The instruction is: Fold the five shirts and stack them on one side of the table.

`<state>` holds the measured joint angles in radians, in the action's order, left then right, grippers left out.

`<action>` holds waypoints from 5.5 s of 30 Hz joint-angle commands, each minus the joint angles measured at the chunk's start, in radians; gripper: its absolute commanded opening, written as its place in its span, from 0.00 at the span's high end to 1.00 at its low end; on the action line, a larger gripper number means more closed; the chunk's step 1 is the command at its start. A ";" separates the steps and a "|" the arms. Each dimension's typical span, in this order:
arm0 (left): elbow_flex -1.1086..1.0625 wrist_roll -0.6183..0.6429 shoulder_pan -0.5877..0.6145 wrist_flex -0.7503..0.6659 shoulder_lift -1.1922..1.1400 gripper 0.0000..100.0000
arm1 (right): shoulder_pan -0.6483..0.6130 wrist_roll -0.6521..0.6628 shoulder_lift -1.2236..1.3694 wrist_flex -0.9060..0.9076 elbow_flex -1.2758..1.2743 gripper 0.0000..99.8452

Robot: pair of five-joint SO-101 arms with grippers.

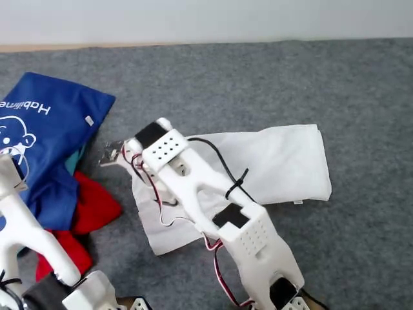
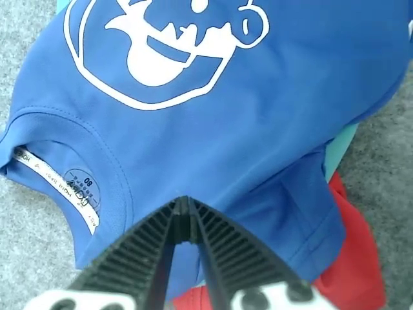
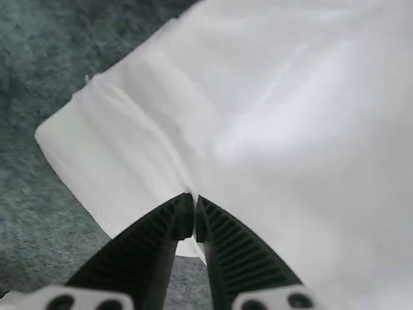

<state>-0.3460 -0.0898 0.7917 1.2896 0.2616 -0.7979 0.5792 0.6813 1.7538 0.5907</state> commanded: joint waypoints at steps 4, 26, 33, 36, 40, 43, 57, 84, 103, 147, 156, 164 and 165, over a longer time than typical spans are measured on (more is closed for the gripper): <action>0.004 -0.005 -0.003 -0.021 0.041 1.00 | 0.111 0.031 -0.082 0.033 0.012 0.99; -0.007 -0.002 -0.006 -0.034 0.040 1.00 | 0.214 0.032 -0.001 -0.159 0.012 0.99; -0.007 -0.002 -0.006 -0.032 0.040 1.00 | 0.213 -0.005 -0.039 -0.033 0.049 0.83; -0.007 -0.002 -0.006 -0.034 0.040 1.00 | 0.209 -0.012 -0.088 0.036 0.080 0.80; -0.007 -0.002 -0.006 -0.034 0.040 1.00 | 0.208 -0.012 -0.186 0.044 0.081 0.80; -0.007 -0.002 -0.005 -0.034 0.040 1.00 | 0.186 -0.012 -0.262 0.044 0.044 0.80; -0.007 0.002 -0.003 -0.038 0.040 1.00 | -0.024 -0.049 -0.664 -0.174 -0.715 0.80; -0.068 0.000 0.074 -0.068 0.046 1.00 | -0.226 -0.038 -0.619 -0.714 -1.148 0.80; -0.065 -0.003 0.107 -0.063 0.048 1.00 | -0.168 0.000 -0.591 -0.533 -0.905 0.95; -0.065 -0.003 0.101 -0.063 0.048 1.00 | 0.234 0.002 -0.219 -0.335 -0.256 0.83; -0.064 0.000 0.054 -0.066 0.048 1.00 | 0.182 0.002 -0.317 -0.128 -0.184 0.83; -0.065 0.000 0.055 -0.068 0.048 1.00 | 0.082 -0.005 -0.453 0.041 -0.192 0.91; -0.065 0.000 0.055 -0.069 0.048 1.00 | 0.065 -0.005 -0.461 0.041 -0.215 0.91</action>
<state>-0.4227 -0.0898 0.8531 1.2405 0.2662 -0.6935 0.5731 0.3053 1.7507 0.3775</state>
